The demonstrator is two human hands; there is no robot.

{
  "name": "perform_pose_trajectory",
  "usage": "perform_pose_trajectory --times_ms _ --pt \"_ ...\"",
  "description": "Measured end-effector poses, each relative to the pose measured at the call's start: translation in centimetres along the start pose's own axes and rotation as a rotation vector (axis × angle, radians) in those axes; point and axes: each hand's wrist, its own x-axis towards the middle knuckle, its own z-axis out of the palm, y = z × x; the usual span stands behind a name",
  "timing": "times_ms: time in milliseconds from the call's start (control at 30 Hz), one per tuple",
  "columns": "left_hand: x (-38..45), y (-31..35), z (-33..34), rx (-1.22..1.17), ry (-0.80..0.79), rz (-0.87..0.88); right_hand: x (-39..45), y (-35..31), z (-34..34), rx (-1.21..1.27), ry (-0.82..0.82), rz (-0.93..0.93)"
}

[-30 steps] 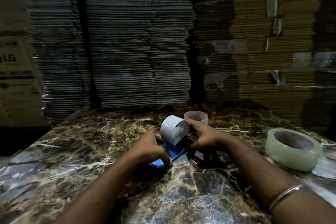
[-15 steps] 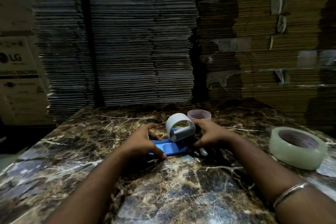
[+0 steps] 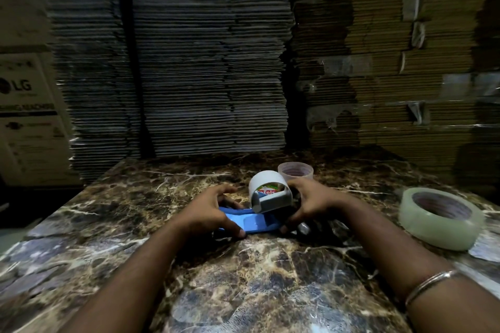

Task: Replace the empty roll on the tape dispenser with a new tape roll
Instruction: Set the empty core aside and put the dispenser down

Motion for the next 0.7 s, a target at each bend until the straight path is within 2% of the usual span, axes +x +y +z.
perform_pose_trajectory --times_ms 700 --pt "0.01 -0.81 -0.22 0.034 -0.037 0.034 0.13 0.25 -0.40 -0.010 0.004 -0.013"
